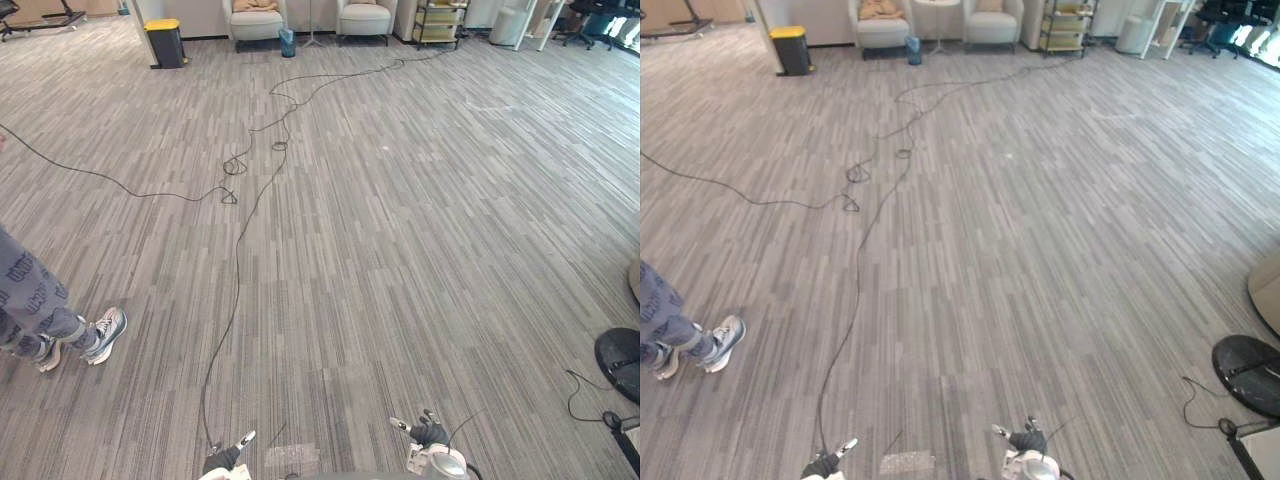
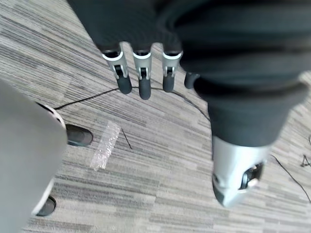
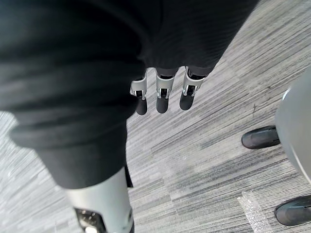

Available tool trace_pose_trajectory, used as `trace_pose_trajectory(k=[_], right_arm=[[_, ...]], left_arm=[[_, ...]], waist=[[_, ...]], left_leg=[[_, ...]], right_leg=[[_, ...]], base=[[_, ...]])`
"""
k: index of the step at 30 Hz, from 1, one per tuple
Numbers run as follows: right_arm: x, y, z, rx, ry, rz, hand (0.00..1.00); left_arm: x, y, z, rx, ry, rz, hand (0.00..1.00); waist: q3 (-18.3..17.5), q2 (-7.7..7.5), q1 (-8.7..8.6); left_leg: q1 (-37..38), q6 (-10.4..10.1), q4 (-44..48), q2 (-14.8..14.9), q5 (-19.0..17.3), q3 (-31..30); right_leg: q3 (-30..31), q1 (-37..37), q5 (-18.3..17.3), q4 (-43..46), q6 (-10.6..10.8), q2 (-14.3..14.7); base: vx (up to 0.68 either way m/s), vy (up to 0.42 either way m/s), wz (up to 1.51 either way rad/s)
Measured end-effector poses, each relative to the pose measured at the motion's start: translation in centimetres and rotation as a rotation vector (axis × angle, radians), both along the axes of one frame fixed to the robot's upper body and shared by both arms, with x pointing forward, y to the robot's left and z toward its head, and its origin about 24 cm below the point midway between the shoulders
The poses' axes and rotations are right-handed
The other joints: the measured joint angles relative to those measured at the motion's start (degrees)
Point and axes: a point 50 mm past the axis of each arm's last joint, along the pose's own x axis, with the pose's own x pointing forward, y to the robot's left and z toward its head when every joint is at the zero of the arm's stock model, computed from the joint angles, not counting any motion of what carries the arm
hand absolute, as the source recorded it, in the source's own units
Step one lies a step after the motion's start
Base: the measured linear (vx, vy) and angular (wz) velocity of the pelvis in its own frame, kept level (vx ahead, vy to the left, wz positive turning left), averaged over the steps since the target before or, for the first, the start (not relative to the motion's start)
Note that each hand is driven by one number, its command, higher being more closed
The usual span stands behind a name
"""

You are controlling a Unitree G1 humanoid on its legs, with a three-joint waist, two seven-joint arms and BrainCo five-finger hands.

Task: Pick up cushions and gather them together orderly.

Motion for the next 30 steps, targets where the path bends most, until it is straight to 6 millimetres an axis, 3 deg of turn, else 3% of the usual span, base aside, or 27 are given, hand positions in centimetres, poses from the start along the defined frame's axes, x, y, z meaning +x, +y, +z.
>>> trace_pose_trajectory(k=[14,30], right_arm=[[-1.2,-1.2,-1.2,0.042,0.116,-0.150,0.00],[-2.3,-2.3,-1.5,0.055,0.156,-0.191,0.00]], left_arm=[[0.9,0.3,-0.2,-0.003,0.024,-0.068,0.00],[1.2,0.2,-0.3,-0.004,0.040,-0.128,0.00]], waist=[[0.84,-0.96,0.32],[1.61,-0.53,-0.07]], left_leg=[[-0.82,0.64,-0.05,-1.98,0.41,-3.37],[-0.92,0.64,-0.06,-2.05,0.41,-3.40]], right_leg=[[-3.56,1.56,-0.42,-1.06,0.73,-1.64],[-3.61,1.48,-0.44,-1.13,0.73,-1.68]], base=[[0.00,-0.001,0.14],[0.00,0.000,0.00]])
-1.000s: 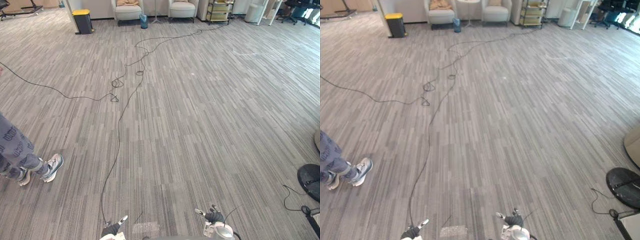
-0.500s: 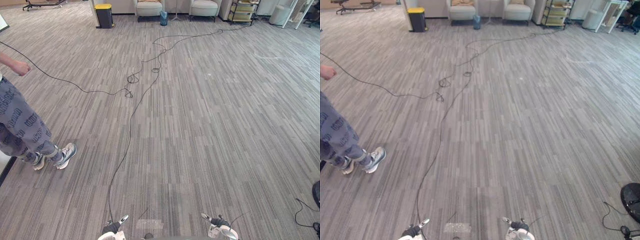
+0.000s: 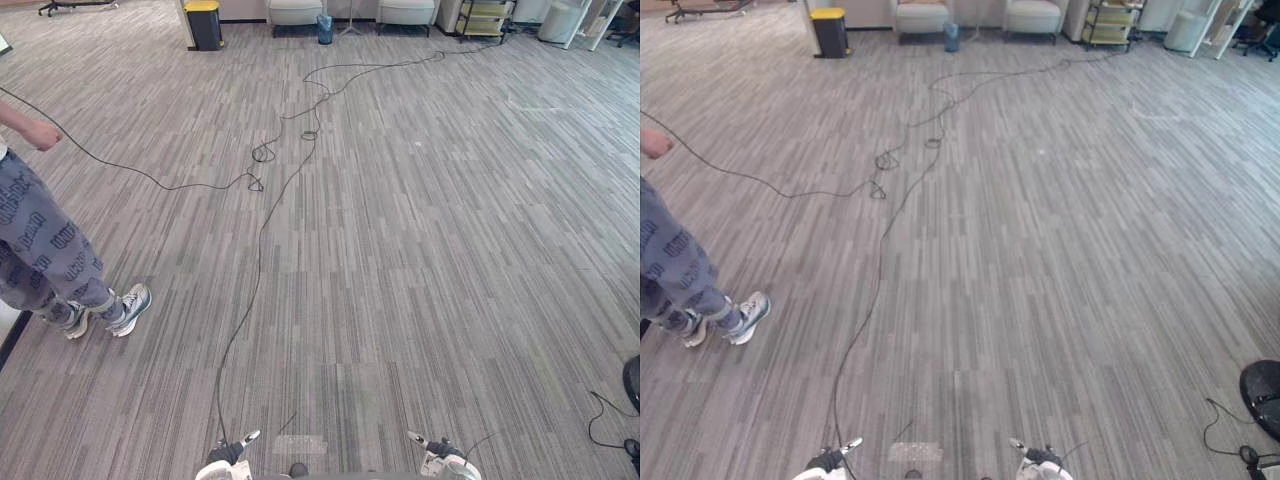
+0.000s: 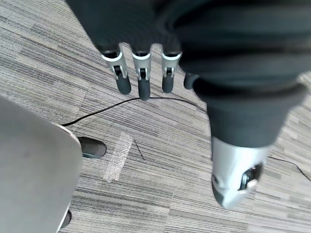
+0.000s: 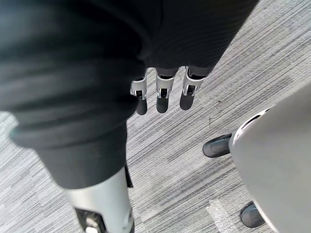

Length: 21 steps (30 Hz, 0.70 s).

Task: Pick up cushions and gather them together orderly.

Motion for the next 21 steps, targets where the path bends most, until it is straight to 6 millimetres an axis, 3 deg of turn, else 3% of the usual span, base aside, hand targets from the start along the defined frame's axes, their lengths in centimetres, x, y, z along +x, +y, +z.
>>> trace_pose_trajectory(k=[6,9,11,14,15,17,19,21], right_arm=[[0.0,-0.1,0.0,-0.003,-0.002,-0.003,0.00],[0.2,-0.1,0.1,-0.006,-0.015,-0.004,0.00],[0.2,-0.2,0.2,-0.005,-0.028,-0.019,0.00],[0.5,0.1,0.5,-0.006,-0.067,-0.026,0.00],[0.6,0.1,0.6,-0.010,-0.077,-0.027,0.00],[0.7,0.2,0.7,-0.015,-0.094,-0.014,0.00],[0.8,0.0,0.8,-0.023,-0.096,0.004,0.00],[1.1,0.0,0.9,-0.025,-0.103,0.006,0.00]], left_arm=[[0.5,-0.1,0.1,0.002,-0.011,-0.021,0.00],[0.9,0.0,0.2,0.004,-0.024,-0.018,0.00],[1.2,0.3,0.4,0.007,-0.044,0.012,0.00],[1.8,0.8,0.8,0.014,-0.086,0.056,0.00],[2.1,0.9,1.0,0.015,-0.104,0.066,0.00],[2.8,0.8,1.5,0.009,-0.149,0.091,0.00],[3.1,0.8,1.7,0.004,-0.171,0.090,0.00],[3.2,0.6,1.7,-0.007,-0.178,0.094,0.00]], waist=[[1.34,0.09,-0.10],[1.61,0.25,-0.09],[2.56,-0.24,-0.01],[3.76,-0.82,0.24],[4.12,-0.69,0.08],[4.81,-0.61,0.44],[4.62,-0.20,1.01],[4.57,-0.06,1.17]], left_leg=[[-0.25,0.00,0.00,0.08,0.00,-0.05],[-2.25,-0.04,0.10,0.26,-0.03,-0.07],[-3.77,-0.73,2.43,0.20,-1.96,-0.08],[-10.20,-1.12,19.25,1.39,-9.33,1.50],[-14.90,-1.10,30.28,2.97,-11.51,3.51],[-22.03,-1.98,47.00,6.44,-11.37,6.15],[-24.00,-1.85,48.97,9.15,-14.22,8.72],[-25.48,-1.81,44.24,10.49,-14.41,10.52]], right_leg=[[-0.11,-0.23,-0.06,0.11,-0.02,0.05],[-0.26,-4.33,-2.53,5.05,-0.17,-0.22],[-0.37,-6.61,-5.59,9.87,-0.41,-0.95],[-0.61,-6.93,-8.65,13.43,-0.94,-1.66],[-1.65,-6.46,-9.76,14.45,-1.11,-1.63],[-2.87,-3.83,-11.34,14.41,-2.09,-1.44],[-3.04,-2.13,-12.75,14.02,-2.53,-1.32],[-2.97,-0.90,-13.17,12.90,-2.35,-1.80]], base=[[0.00,-0.005,0.00],[0.00,-0.015,0.02],[0.07,-0.028,0.08],[0.07,-0.048,0.12],[0.08,-0.070,0.35],[0.14,-0.041,0.30],[0.20,0.029,0.08],[0.22,0.064,-0.02]])
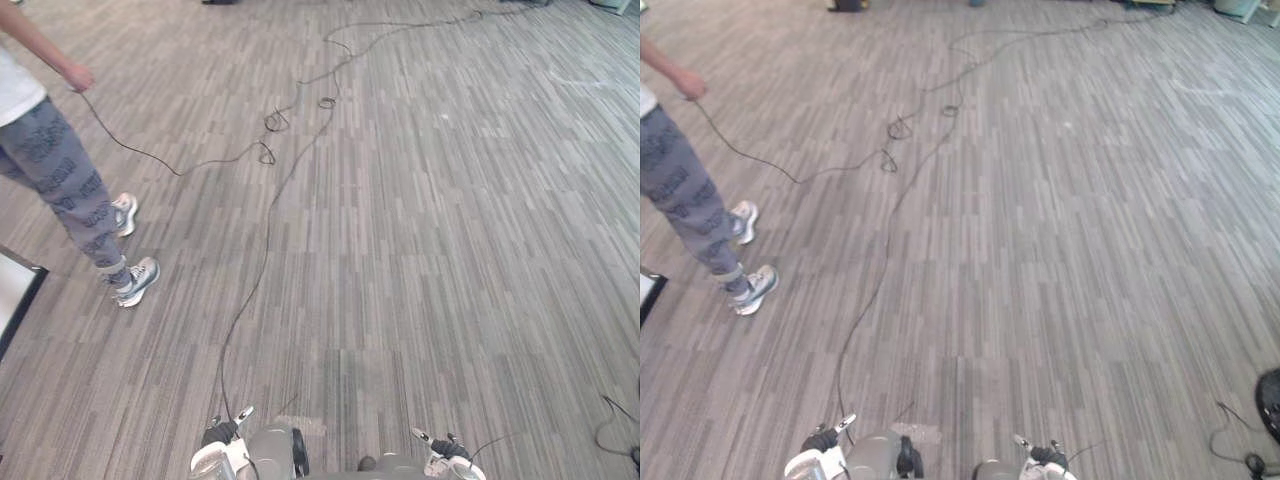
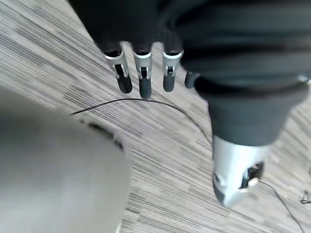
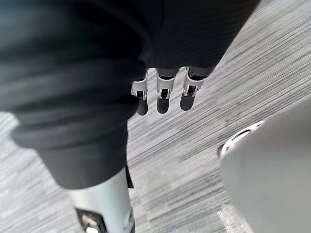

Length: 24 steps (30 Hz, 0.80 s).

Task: Pick up cushions and gather them together orderly.

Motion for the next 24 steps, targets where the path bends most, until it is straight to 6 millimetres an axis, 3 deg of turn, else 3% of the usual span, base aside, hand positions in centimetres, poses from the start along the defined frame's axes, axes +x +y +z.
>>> trace_pose_trajectory(k=[1,3,4,5,6,9,10,11,13,14,16,18,19,21,22,23,24], right_arm=[[0.2,0.1,0.1,0.001,-0.006,0.002,0.00],[0.4,0.1,0.1,0.003,-0.008,0.006,0.00],[0.3,0.3,0.0,0.010,-0.003,0.009,0.00],[0.1,0.4,-0.1,0.016,0.003,0.004,0.00],[0.3,0.7,0.0,0.026,-0.005,0.007,0.00],[0.2,1.2,-0.1,0.041,-0.008,0.021,0.00],[0.2,1.1,-0.1,0.039,-0.010,0.024,0.00],[0.4,1.1,0.0,0.037,-0.021,0.027,0.00],[0.8,0.6,0.4,0.019,-0.047,0.031,0.00],[1.0,0.4,0.6,0.007,-0.063,0.036,0.00],[1.4,0.3,0.9,-0.002,-0.091,0.033,0.00],[1.7,-0.1,1.1,-0.008,-0.109,0.018,0.00],[1.9,-0.1,1.1,-0.008,-0.111,0.018,0.00],[1.3,-0.1,0.8,-0.004,-0.085,0.006,0.00],[1.1,-0.4,0.7,-0.005,-0.077,-0.003,0.00],[1.8,-1.3,1.1,-0.032,-0.092,0.002,0.00],[2.2,-1.7,1.4,-0.046,-0.111,0.003,0.00]], left_arm=[[0.0,0.0,0.0,0.001,-0.003,0.000,0.00],[0.2,-0.1,0.1,0.000,-0.010,0.001,0.00],[0.3,0.0,0.2,0.007,-0.015,-0.009,0.00],[0.2,0.1,0.1,0.013,-0.008,-0.017,0.00],[0.1,0.1,0.1,0.013,-0.003,-0.018,0.00],[0.2,0.7,0.2,0.032,0.003,-0.037,0.00],[0.0,0.7,0.1,0.034,0.014,-0.049,0.00],[-0.1,0.8,0.0,0.039,0.026,-0.064,0.00],[-0.3,0.5,-0.2,0.031,0.044,-0.083,0.00],[-0.1,0.0,-0.3,0.020,0.039,-0.084,0.00],[0.4,-0.7,-0.3,0.003,0.031,-0.089,0.00],[1.1,-1.6,-0.3,-0.023,0.025,-0.097,0.00],[1.1,-2.0,-0.4,-0.031,0.029,-0.101,0.00],[1.2,-2.3,-0.4,-0.029,0.031,-0.125,0.00],[1.1,-2.4,-0.5,-0.029,0.036,-0.132,0.00],[1.4,-3.1,-0.5,-0.051,0.032,-0.119,0.00],[1.2,-3.8,-0.6,-0.072,0.034,-0.111,0.00]], waist=[[0.02,-0.13,0.39],[-0.11,-0.09,0.84],[-0.77,-1.09,1.74],[-2.04,-1.54,1.68],[-2.07,-1.38,1.58],[-2.23,-3.46,1.82],[-2.04,-3.54,1.73],[-1.67,-3.59,1.27],[-0.89,-2.77,0.35],[-0.76,-2.36,0.28],[-0.68,-2.31,-0.81],[-0.22,-1.88,-1.91],[-0.14,-1.96,-2.17],[0.23,-3.14,-2.62],[0.61,-2.99,-2.82],[0.95,0.23,-2.95],[0.86,2.05,-2.91]], left_leg=[[-0.96,0.06,-5.08,0.18,1.03,1.20],[-3.04,-0.67,-13.92,-0.79,7.39,1.08],[-3.35,0.71,-14.48,-2.64,10.09,1.78],[-3.34,1.65,-14.04,-3.71,7.28,3.06],[-3.48,2.76,-12.96,-3.75,6.57,3.30],[2.71,4.30,-13.18,-5.76,2.31,5.05],[7.18,4.23,-15.54,-6.33,0.80,5.55],[11.69,4.33,-17.69,-7.15,-0.06,5.54],[20.30,4.40,-22.31,-7.59,-0.66,5.37],[24.50,4.40,-25.10,-7.41,-0.66,5.64],[29.15,4.24,-28.94,-7.23,-0.86,5.08],[32.94,3.79,-31.89,-6.64,-1.19,3.98],[34.09,3.79,-32.16,-6.42,-1.19,3.51],[38.11,3.79,-33.48,-7.91,-1.19,-1.00],[40.20,3.77,-33.77,-7.87,-1.20,-2.95],[41.64,2.49,-33.34,-5.65,-0.28,-4.06],[41.65,-0.39,-31.89,-4.37,1.52,-4.94]], right_leg=[[0.17,0.67,-0.25,-1.01,0.39,-0.96],[1.04,2.48,-1.00,-3.73,1.47,-2.66],[2.45,2.86,-1.48,-5.49,1.24,-4.54],[4.19,2.63,-0.39,-5.58,-0.32,-5.56],[6.01,1.97,1.32,-4.40,-0.02,-5.91],[12.20,-1.87,5.99,11.08,6.12,-8.12],[13.89,-7.07,10.75,24.33,8.59,-8.38],[14.64,-12.33,14.59,37.67,9.60,-8.36],[11.94,-19.32,11.26,51.12,7.42,-7.58],[9.42,-23.37,9.16,53.00,6.06,-6.73],[4.26,-30.30,6.67,49.71,5.16,-5.79],[-1.03,-34.56,5.86,37.58,2.61,-4.20],[-2.81,-35.11,7.93,27.91,1.47,-2.99],[-4.19,-33.10,16.70,4.19,1.13,-1.32],[-2.72,-32.30,23.83,4.58,-3.00,-0.79],[-3.76,-32.52,20.62,9.06,-3.97,0.33],[-4.13,-33.47,17.26,13.41,-5.05,0.87]], base=[[0.29,0.166,-0.15],[0.36,0.237,-0.22],[0.45,0.265,-0.30],[0.49,0.261,-0.29],[0.55,0.282,-0.20],[0.63,0.349,-0.16],[0.53,0.244,-0.19],[0.51,0.188,-0.12],[0.53,0.156,-0.03],[0.47,0.121,-0.09],[0.48,0.051,0.18],[0.45,-0.018,0.37],[0.57,-0.123,0.44],[0.76,-0.206,0.66],[0.67,-0.184,0.38],[0.62,-0.172,0.08],[0.61,-0.175,-0.12]])
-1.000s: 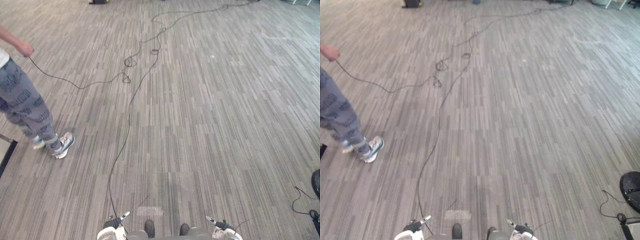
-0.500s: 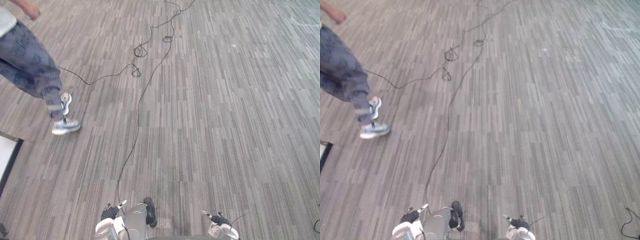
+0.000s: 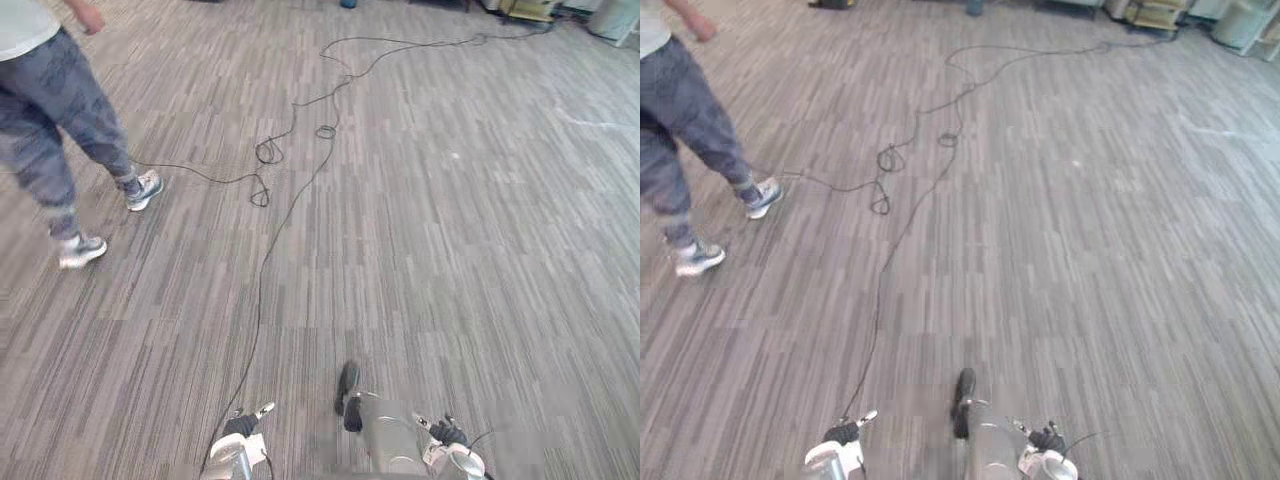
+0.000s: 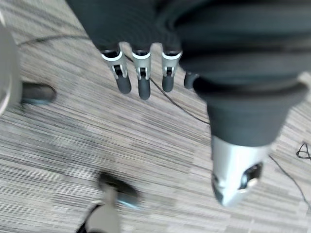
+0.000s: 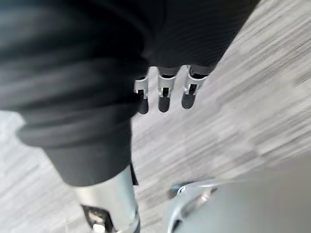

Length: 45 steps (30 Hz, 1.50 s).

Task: Pick up cushions and gather them together orderly.

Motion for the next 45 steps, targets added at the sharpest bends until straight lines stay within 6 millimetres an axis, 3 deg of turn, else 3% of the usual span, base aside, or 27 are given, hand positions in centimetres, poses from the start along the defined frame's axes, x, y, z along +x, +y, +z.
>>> trace_pose_trajectory(k=[3,4,5,6,8,11,14,15,16,19,21,22,23,25,28,30,32,33,34,35,36,38,39,40,41,43,45], right_arm=[[0.3,-0.2,0.3,-0.004,-0.021,-0.020,0.00],[0.3,0.1,0.2,0.002,-0.018,-0.009,0.00],[0.4,0.5,0.3,0.003,-0.022,0.012,0.00],[0.5,0.6,0.3,0.004,-0.023,0.015,0.00],[0.6,1.7,0.1,0.024,-0.014,0.054,0.00],[1.0,2.7,0.1,0.037,-0.020,0.093,0.00],[0.6,3.0,-0.1,0.045,-0.008,0.092,0.00],[0.2,3.0,-0.2,0.049,0.007,0.093,0.00],[-0.4,3.7,-0.7,0.073,0.037,0.094,0.00],[-1.2,4.3,-1.1,0.091,0.069,0.112,0.00],[-0.9,4.4,-0.9,0.082,0.057,0.131,0.00],[-0.8,4.5,-0.8,0.079,0.048,0.149,0.00],[-0.5,4.2,-0.6,0.060,0.031,0.168,0.00],[0.2,3.9,-0.1,0.044,-0.011,0.168,0.00],[0.7,3.6,0.3,0.039,-0.043,0.145,0.00],[0.7,2.9,0.3,0.030,-0.043,0.117,0.00],[-0.6,2.0,0.0,0.020,-0.010,0.082,0.00],[-0.8,1.8,0.0,0.016,-0.009,0.079,0.00],[0.1,1.1,0.3,-0.005,-0.026,0.082,0.00],[0.6,1.1,0.5,-0.009,-0.036,0.090,0.00],[0.6,0.8,0.6,-0.020,-0.035,0.092,0.00],[1.1,0.5,0.8,-0.037,-0.039,0.101,0.00],[1.1,0.6,0.8,-0.036,-0.039,0.102,0.00],[1.5,1.6,0.6,-0.018,-0.033,0.133,0.00],[1.5,2.5,0.5,0.004,-0.027,0.144,0.00],[1.5,3.7,0.2,0.028,-0.013,0.179,0.00],[1.5,4.2,0.1,0.056,-0.019,0.158,0.00]], left_arm=[[0.1,-0.2,0.0,-0.007,-0.005,-0.001,0.00],[0.4,-0.1,0.2,-0.003,-0.018,0.001,0.00],[0.5,0.1,0.3,-0.003,-0.031,-0.001,0.00],[0.6,0.1,0.4,-0.002,-0.036,0.003,0.00],[1.6,1.0,1.2,0.028,-0.097,0.012,0.00],[1.9,1.4,1.8,0.045,-0.140,0.020,0.00],[2.0,1.4,1.9,0.049,-0.156,0.027,0.00],[1.9,1.5,2.0,0.056,-0.162,0.030,0.00],[1.4,2.4,1.9,0.081,-0.149,0.033,0.00],[1.0,3.3,1.8,0.102,-0.132,0.049,0.00],[0.2,3.6,1.3,0.101,-0.089,0.056,0.00],[0.0,3.5,1.1,0.098,-0.077,0.056,0.00],[-0.1,3.1,0.8,0.084,-0.054,0.048,0.00],[0.0,2.4,0.5,0.066,-0.027,0.012,0.00],[1.4,1.4,0.7,0.046,-0.040,-0.019,0.00],[1.7,0.4,0.7,0.026,-0.045,-0.037,0.00],[0.9,-0.6,0.3,0.013,-0.016,-0.076,0.00],[0.7,-0.6,0.2,0.013,-0.012,-0.074,0.00],[0.5,-0.8,0.1,0.007,-0.003,-0.089,0.00],[0.9,-0.4,0.3,0.021,-0.010,-0.077,0.00],[1.1,-0.3,0.4,0.024,-0.017,-0.075,0.00],[0.7,0.1,0.3,0.022,-0.017,-0.035,0.00],[0.7,0.1,0.4,0.023,-0.017,-0.034,0.00],[0.8,0.5,0.5,0.026,-0.029,-0.016,0.00],[1.3,0.9,0.9,0.041,-0.061,-0.009,0.00],[1.7,1.4,1.4,0.060,-0.099,-0.007,0.00],[2.0,1.1,1.7,0.045,-0.126,0.014,0.00]], waist=[[0.22,1.75,-0.60],[0.53,2.10,-1.03],[1.12,2.37,-0.83],[1.31,2.26,-0.71],[2.28,0.35,1.86],[1.97,-0.56,2.76],[1.51,-0.32,4.36],[0.85,-1.19,5.09],[-1.46,-2.95,5.38],[-3.50,-5.74,5.00],[-3.33,-5.71,5.45],[-3.04,-5.30,5.24],[-2.66,-4.62,4.67],[-2.35,-3.44,4.54],[-1.57,-4.11,3.01],[-1.07,-3.67,2.05],[-0.57,-3.93,0.80],[-0.50,-3.82,0.79],[-0.75,-0.93,0.67],[-0.16,0.10,0.67],[0.03,0.94,0.56],[0.46,3.28,0.92],[0.58,3.35,0.89],[2.01,2.17,1.67],[2.29,0.75,2.18],[1.90,-0.61,3.11],[1.64,-0.21,4.57]], left_leg=[[-4.23,-4.27,14.66,3.03,5.59,-3.41],[-11.09,-9.46,30.53,5.34,15.31,-5.80],[-18.51,-10.21,45.88,7.76,14.06,-5.87],[-19.80,-9.71,48.75,8.30,13.03,-5.40],[-29.98,-3.20,57.17,9.87,4.27,-0.57],[-40.06,-1.35,43.98,9.72,-0.20,3.06],[-42.57,-3.30,17.52,6.55,3.35,0.30],[-43.23,-4.28,15.86,5.58,8.17,-1.48],[-43.33,-2.07,17.60,3.05,9.03,-1.44],[-42.26,1.34,24.54,2.81,2.36,2.79],[-33.35,3.86,22.52,2.22,0.63,7.43],[-29.43,4.44,20.53,1.71,0.28,8.39],[-23.39,4.71,17.10,1.22,0.08,10.11],[-15.35,4.77,11.26,0.36,0.04,12.80],[-8.55,4.76,6.28,-0.90,0.04,13.19],[-5.32,4.76,4.65,-1.07,0.05,12.99],[0.71,4.57,2.69,-3.26,0.04,9.49],[1.63,4.53,2.70,-3.55,0.05,8.91],[2.75,2.25,4.11,-1.32,1.39,7.42],[1.48,-2.34,8.50,-0.06,4.37,5.53],[-0.44,-4.28,13.38,0.82,6.62,4.12],[-11.59,-10.01,38.08,5.12,18.12,-1.33],[-12.82,-10.37,41.16,5.63,17.86,-1.43],[-20.58,-7.83,56.00,8.28,11.99,-0.50],[-24.75,-5.09,58.66,9.02,7.57,0.59],[-33.27,-2.25,54.65,9.72,2.36,3.30],[-37.83,-1.14,40.33,9.87,-0.03,4.96]], right_leg=[[-1.07,2.34,-7.51,5.43,-0.86,1.42],[-0.82,6.57,-9.65,3.52,-1.07,2.64],[0.13,11.32,-11.05,1.00,-1.48,4.65],[0.45,12.47,-11.34,0.44,-1.60,5.11],[5.06,22.61,-14.19,-4.74,-2.03,6.74],[10.64,30.89,-15.64,-11.05,0.12,6.13],[16.97,36.44,-18.93,-14.18,3.00,3.63],[19.10,37.42,-20.52,-14.39,3.97,2.20],[22.09,37.90,-21.43,-14.45,3.55,-0.27],[27.15,35.34,-16.12,-7.82,6.11,-2.78],[29.00,27.69,-8.04,13.90,13.14,-2.98],[28.00,24.07,-6.63,23.13,15.59,-2.71],[24.20,18.99,-7.63,33.94,14.29,-2.50],[15.04,11.11,-11.31,39.12,9.68,-2.16],[0.00,3.72,-14.55,30.98,6.39,-2.59],[-7.35,3.15,-13.39,16.94,3.49,-1.90],[-8.55,3.53,-4.64,-1.78,1.46,-1.13],[-8.16,3.37,-0.85,-1.82,-1.49,-1.27],[-8.37,3.19,-3.77,3.29,-6.56,-0.32],[-8.22,3.24,-7.43,6.32,-6.65,-0.15],[-8.31,3.95,-9.43,7.11,-6.46,0.43],[-6.58,9.79,-12.41,3.77,-6.23,4.82],[-6.25,10.75,-12.54,3.14,-6.26,5.38],[-3.09,18.89,-13.41,-1.76,-6.63,8.10],[-0.88,23.45,-13.55,-5.02,-6.50,8.49],[3.92,29.98,-13.72,-10.92,-5.33,8.56],[8.88,34.53,-13.95,-13.98,-2.86,8.22]], base=[[0.61,-0.205,-0.06],[0.64,-0.149,-0.17],[0.63,-0.117,-0.23],[0.71,-0.079,-0.60],[0.61,-0.023,-0.82],[0.54,0.104,-0.89],[0.64,0.288,-1.11],[0.73,0.414,-1.16],[0.90,0.479,-0.94],[0.72,0.380,-0.78],[0.70,0.346,-1.21],[0.55,0.236,-1.35],[0.51,0.215,-1.17],[0.54,0.242,-1.08],[0.59,0.165,-0.38],[0.55,0.049,0.18],[0.66,-0.020,0.48],[0.69,-0.066,0.12],[0.55,-0.060,-0.13],[0.83,-0.127,-0.14],[0.69,-0.143,-0.13],[0.74,-0.106,-0.40],[0.64,-0.035,-0.79],[0.61,-0.017,-0.86],[0.67,-0.005,-1.07],[0.51,0.042,-1.11],[0.52,0.146,-1.20]])
